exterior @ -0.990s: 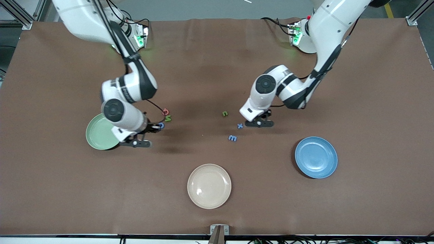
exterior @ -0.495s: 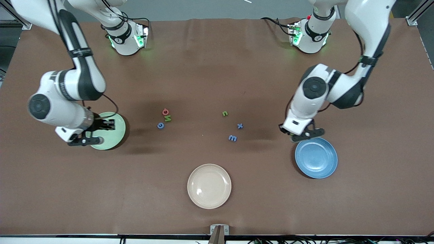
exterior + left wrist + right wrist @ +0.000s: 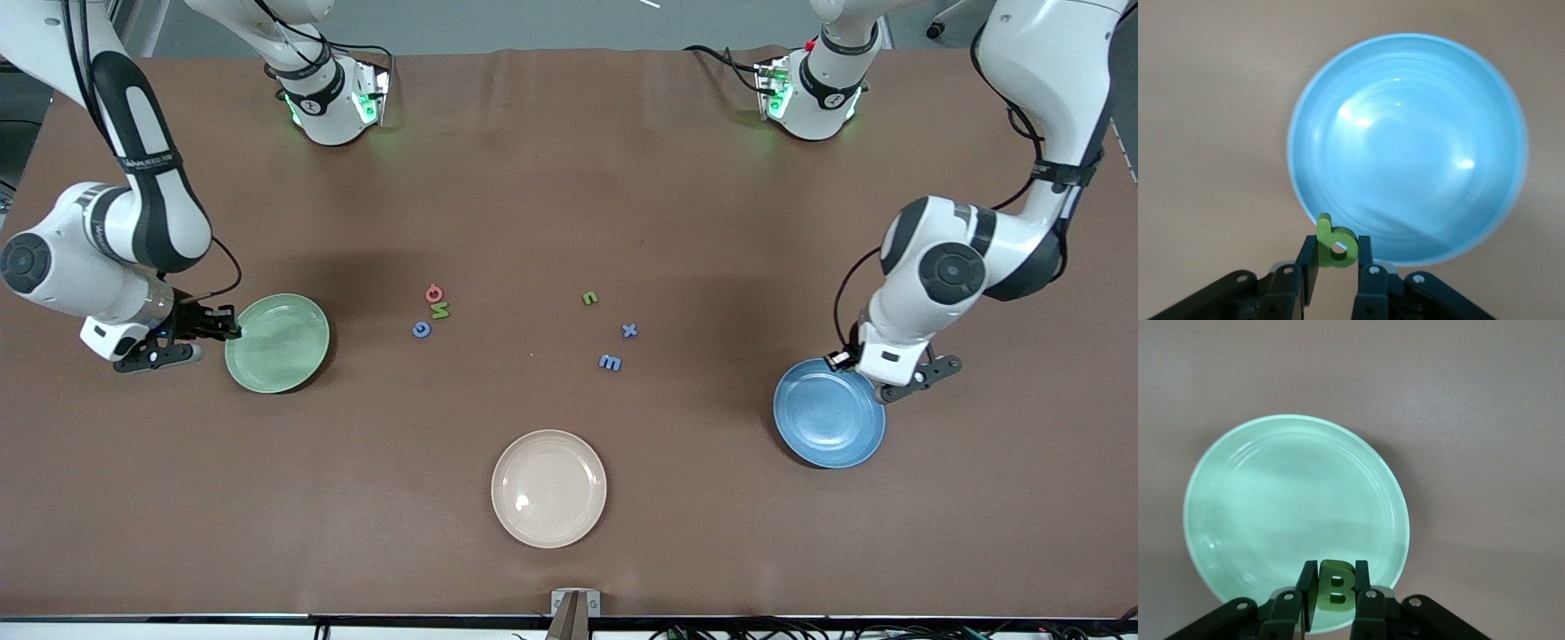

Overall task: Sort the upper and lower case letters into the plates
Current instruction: 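Carry B to the green plate while the left gripper carries b to blue plate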

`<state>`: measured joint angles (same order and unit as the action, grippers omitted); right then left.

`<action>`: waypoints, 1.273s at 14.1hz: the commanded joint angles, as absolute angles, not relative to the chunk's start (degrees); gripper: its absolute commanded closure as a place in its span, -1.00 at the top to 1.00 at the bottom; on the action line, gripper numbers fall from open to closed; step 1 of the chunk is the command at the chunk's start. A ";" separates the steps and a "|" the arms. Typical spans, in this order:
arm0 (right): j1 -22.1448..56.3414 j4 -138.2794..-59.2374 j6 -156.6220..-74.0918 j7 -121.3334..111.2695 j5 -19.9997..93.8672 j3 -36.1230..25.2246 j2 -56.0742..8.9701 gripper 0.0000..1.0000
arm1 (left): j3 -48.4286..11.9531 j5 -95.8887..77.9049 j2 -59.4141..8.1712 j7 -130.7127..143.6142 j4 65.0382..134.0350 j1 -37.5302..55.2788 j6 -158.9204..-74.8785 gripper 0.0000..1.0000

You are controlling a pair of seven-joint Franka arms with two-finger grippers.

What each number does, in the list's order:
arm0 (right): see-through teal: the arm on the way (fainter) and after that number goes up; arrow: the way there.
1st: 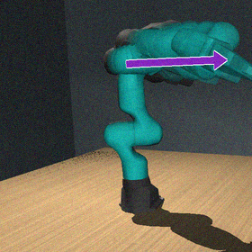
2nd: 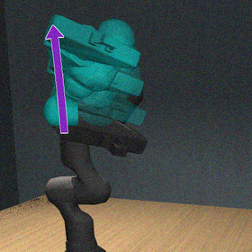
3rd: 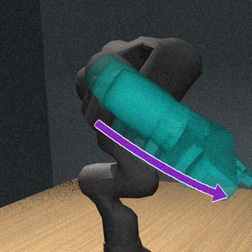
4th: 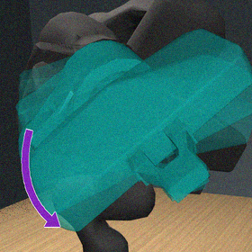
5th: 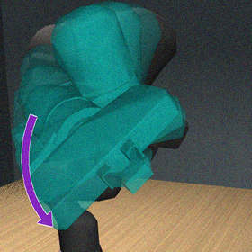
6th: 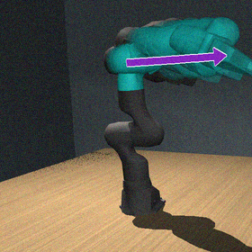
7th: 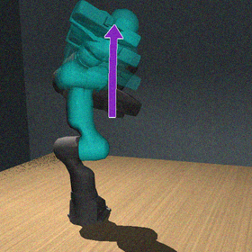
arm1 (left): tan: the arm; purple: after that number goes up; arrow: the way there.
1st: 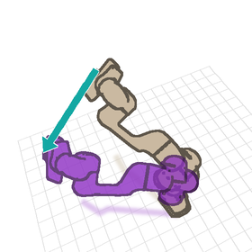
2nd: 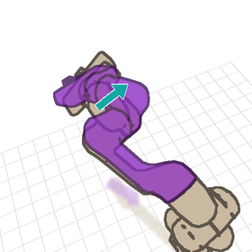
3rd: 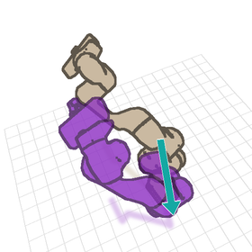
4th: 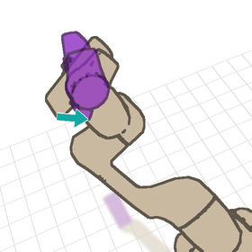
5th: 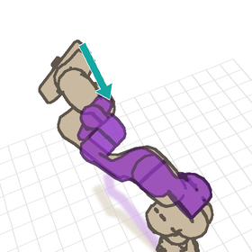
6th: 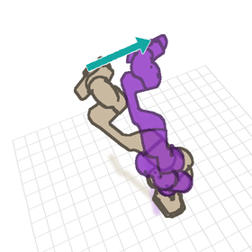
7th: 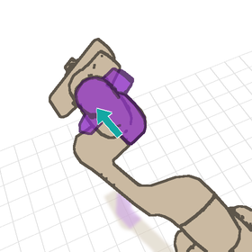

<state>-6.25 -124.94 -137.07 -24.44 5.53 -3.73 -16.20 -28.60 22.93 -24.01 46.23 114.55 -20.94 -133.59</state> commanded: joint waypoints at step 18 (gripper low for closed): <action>-3.34 -134.65 -146.52 -22.86 6.33 -2.55 -18.37 0.25 | -40.87 22.94 -29.71 57.37 107.05 -15.14 -128.50 0.99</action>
<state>-4.06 -133.22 -146.32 -24.11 5.55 -2.54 -19.56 -40.70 22.92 -29.56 54.42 106.86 -17.87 -129.12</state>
